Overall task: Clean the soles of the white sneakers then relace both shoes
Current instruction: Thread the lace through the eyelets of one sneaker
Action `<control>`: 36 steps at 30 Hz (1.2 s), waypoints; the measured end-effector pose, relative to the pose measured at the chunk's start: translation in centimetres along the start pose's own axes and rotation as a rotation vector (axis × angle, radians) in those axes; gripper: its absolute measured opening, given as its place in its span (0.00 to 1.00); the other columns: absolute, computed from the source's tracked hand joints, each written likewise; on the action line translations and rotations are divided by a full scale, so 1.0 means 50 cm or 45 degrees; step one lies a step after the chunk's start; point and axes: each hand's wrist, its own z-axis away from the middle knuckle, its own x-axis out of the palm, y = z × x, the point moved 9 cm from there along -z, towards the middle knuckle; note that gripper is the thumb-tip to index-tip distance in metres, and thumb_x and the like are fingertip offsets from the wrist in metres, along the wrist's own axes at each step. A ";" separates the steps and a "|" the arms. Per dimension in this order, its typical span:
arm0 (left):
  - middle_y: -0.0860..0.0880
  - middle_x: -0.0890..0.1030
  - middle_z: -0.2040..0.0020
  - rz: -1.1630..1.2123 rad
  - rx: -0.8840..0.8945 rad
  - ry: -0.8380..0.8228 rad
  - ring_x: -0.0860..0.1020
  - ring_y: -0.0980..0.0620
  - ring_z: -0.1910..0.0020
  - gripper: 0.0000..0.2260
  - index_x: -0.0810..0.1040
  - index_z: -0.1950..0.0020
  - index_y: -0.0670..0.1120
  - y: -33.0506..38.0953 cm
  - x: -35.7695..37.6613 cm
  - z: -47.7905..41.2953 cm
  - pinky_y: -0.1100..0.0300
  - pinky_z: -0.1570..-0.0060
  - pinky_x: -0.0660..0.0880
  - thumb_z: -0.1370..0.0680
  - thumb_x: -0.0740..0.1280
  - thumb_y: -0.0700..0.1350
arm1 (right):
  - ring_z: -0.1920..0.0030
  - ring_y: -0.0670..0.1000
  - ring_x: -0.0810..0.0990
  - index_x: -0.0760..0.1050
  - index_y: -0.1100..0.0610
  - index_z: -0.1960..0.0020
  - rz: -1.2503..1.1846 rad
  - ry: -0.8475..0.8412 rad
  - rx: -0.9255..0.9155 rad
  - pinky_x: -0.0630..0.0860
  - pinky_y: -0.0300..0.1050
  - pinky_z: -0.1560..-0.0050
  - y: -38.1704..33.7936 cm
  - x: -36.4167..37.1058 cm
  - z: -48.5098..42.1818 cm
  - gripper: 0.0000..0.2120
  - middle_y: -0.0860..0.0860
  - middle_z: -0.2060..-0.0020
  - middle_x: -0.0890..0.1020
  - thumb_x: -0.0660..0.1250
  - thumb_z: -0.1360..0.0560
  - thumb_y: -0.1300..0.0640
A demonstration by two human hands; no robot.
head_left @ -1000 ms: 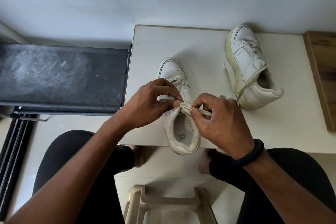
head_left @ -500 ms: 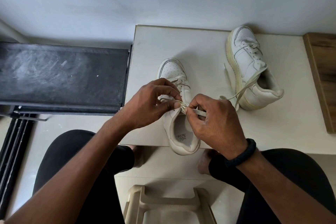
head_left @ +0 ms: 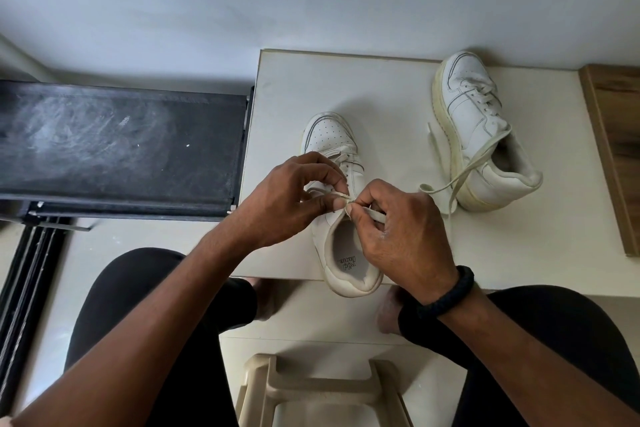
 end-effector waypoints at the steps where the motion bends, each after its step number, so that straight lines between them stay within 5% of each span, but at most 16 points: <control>1: 0.51 0.82 0.42 0.003 -0.005 0.000 0.80 0.55 0.41 0.05 0.86 0.48 0.46 0.000 0.000 0.000 0.61 0.49 0.80 0.21 0.75 0.46 | 0.72 0.48 0.79 0.77 0.52 0.58 0.001 0.001 0.004 0.76 0.42 0.71 0.001 0.000 -0.001 0.08 0.46 0.71 0.80 0.74 0.25 0.51; 5: 0.51 0.81 0.41 0.006 -0.025 -0.048 0.80 0.55 0.40 0.06 0.86 0.45 0.49 0.000 -0.001 0.000 0.66 0.48 0.78 0.21 0.74 0.46 | 0.71 0.44 0.75 0.77 0.49 0.58 0.025 -0.059 0.024 0.72 0.38 0.68 0.004 -0.001 -0.008 0.10 0.41 0.71 0.77 0.75 0.26 0.47; 8: 0.53 0.82 0.41 0.044 -0.052 -0.048 0.80 0.57 0.40 0.06 0.87 0.45 0.49 0.000 -0.009 0.002 0.71 0.47 0.73 0.20 0.73 0.46 | 0.67 0.44 0.78 0.79 0.50 0.57 -0.061 -0.148 0.019 0.78 0.45 0.65 0.007 -0.001 -0.012 0.08 0.41 0.68 0.79 0.75 0.26 0.47; 15: 0.55 0.85 0.51 -0.041 -0.122 0.088 0.82 0.59 0.51 0.01 0.84 0.50 0.51 -0.018 -0.039 0.009 0.57 0.49 0.80 0.19 0.73 0.46 | 0.66 0.44 0.80 0.79 0.49 0.55 -0.089 -0.154 -0.012 0.81 0.47 0.63 0.007 -0.007 -0.010 0.05 0.41 0.67 0.80 0.74 0.25 0.50; 21: 0.59 0.83 0.57 -0.129 -0.059 -0.018 0.81 0.59 0.54 0.05 0.85 0.46 0.50 -0.002 -0.017 0.013 0.62 0.50 0.78 0.20 0.74 0.49 | 0.67 0.45 0.79 0.80 0.49 0.45 -0.117 -0.148 -0.007 0.80 0.45 0.63 0.010 -0.001 -0.017 0.09 0.43 0.67 0.79 0.74 0.25 0.51; 29: 0.53 0.81 0.61 -0.061 -0.218 -0.043 0.74 0.56 0.61 0.09 0.81 0.53 0.48 -0.027 0.000 0.005 0.67 0.59 0.69 0.15 0.65 0.47 | 0.67 0.46 0.78 0.82 0.48 0.52 -0.108 -0.135 -0.010 0.80 0.48 0.63 0.016 0.007 -0.020 0.03 0.42 0.69 0.79 0.74 0.25 0.51; 36: 0.52 0.82 0.60 -0.009 -0.163 0.044 0.79 0.52 0.60 0.05 0.78 0.41 0.51 -0.027 -0.012 0.004 0.57 0.57 0.76 0.17 0.70 0.47 | 0.64 0.46 0.80 0.83 0.48 0.53 -0.135 -0.127 0.004 0.80 0.48 0.62 0.025 0.010 -0.025 0.02 0.43 0.65 0.83 0.74 0.25 0.51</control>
